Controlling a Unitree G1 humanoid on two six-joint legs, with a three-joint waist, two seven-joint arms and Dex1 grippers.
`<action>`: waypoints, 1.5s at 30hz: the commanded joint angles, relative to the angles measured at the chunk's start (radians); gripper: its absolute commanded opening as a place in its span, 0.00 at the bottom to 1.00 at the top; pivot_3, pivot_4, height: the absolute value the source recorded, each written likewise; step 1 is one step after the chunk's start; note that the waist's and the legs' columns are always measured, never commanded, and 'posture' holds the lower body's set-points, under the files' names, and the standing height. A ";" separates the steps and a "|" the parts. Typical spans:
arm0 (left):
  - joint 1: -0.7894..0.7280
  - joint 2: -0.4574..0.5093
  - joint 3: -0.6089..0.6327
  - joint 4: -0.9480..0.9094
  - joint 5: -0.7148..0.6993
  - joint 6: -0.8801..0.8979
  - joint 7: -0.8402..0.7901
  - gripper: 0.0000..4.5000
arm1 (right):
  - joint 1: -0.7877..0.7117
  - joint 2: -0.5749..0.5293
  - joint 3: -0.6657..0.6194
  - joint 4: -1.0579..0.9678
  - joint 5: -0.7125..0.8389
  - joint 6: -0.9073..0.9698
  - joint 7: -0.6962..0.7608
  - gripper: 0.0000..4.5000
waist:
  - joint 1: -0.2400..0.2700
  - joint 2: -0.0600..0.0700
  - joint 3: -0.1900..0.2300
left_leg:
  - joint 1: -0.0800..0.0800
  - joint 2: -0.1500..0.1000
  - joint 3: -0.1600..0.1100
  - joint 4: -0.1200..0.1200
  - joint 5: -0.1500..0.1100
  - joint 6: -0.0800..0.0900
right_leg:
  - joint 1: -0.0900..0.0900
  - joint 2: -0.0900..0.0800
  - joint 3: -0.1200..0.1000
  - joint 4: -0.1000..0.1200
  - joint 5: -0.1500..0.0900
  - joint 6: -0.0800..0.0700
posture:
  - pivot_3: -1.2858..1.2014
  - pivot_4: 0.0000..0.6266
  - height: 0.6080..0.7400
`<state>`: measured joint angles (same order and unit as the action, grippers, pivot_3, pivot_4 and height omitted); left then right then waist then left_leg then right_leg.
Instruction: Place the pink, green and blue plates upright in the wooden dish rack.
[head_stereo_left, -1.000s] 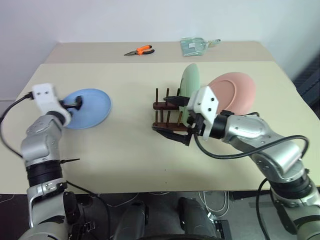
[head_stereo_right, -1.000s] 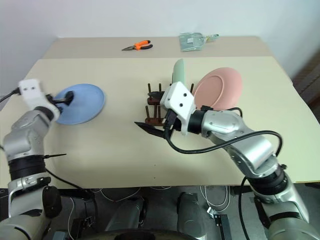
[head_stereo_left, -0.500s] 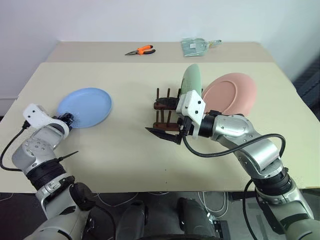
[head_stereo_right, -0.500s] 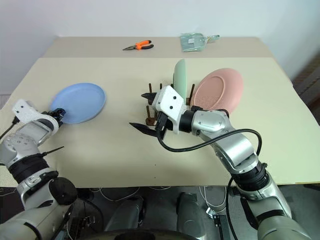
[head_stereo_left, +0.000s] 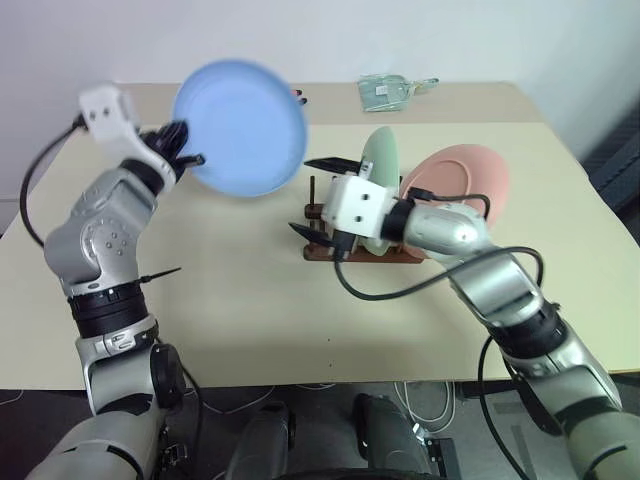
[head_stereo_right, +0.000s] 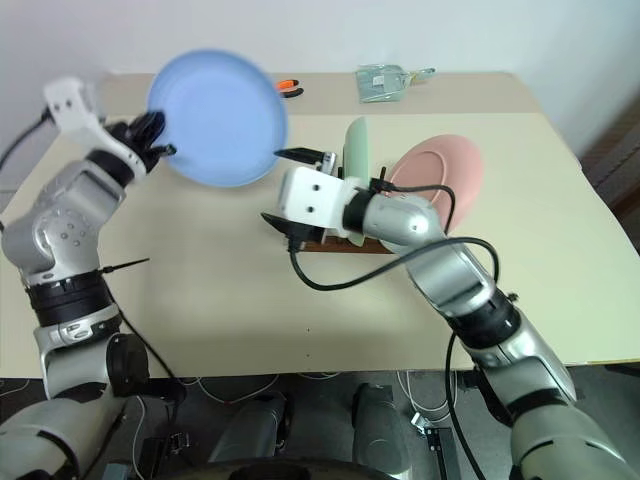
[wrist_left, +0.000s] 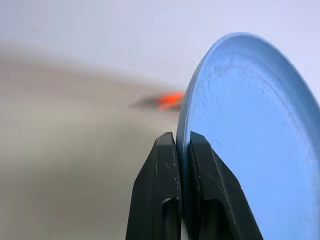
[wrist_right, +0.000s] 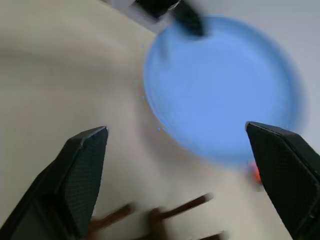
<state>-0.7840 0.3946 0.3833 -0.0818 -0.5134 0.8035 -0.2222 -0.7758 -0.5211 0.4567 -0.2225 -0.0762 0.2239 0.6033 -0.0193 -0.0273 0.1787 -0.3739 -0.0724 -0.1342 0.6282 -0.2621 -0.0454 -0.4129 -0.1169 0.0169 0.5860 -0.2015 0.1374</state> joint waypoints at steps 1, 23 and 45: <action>-0.026 0.027 -0.008 -0.081 -0.060 0.047 -0.025 0.01 | -0.069 0.031 0.042 0.123 -0.156 -0.144 -0.047 1.00 | -0.002 0.000 0.000 | 0.000 0.000 0.000 0.000 0.000 0.000 | 0.000 0.000 0.000 0.000 0.000 0.000 | 0.52 0.24 1.00; -0.125 0.044 0.230 0.149 -0.049 -0.258 0.176 0.66 | -0.022 0.306 -0.163 0.091 -0.045 -0.149 -0.084 0.00 | -0.007 -0.002 0.001 | 0.001 0.001 -0.001 -0.001 0.004 -0.007 | -0.002 0.003 0.002 0.002 0.001 -0.002 | 0.52 0.24 1.00; 0.563 0.144 -0.354 -0.049 0.095 -0.480 -0.589 0.66 | 0.166 0.510 -0.643 -0.372 1.177 0.750 -0.650 0.00 | 0.001 0.003 0.001 | -0.001 0.002 0.000 -0.004 0.002 -0.002 | -0.010 0.004 0.005 0.009 0.001 -0.007 | 0.52 0.24 1.00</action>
<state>-0.2162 0.5250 0.0235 -0.0863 -0.3888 0.3141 -0.7826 -0.6061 -0.0175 -0.1938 -0.5486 1.0561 0.9768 -0.0171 -0.0184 -0.0242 0.1797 -0.3748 -0.0704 -0.1341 0.6239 -0.2604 -0.0476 -0.4231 -0.1134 0.0222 0.5949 -0.2009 0.1304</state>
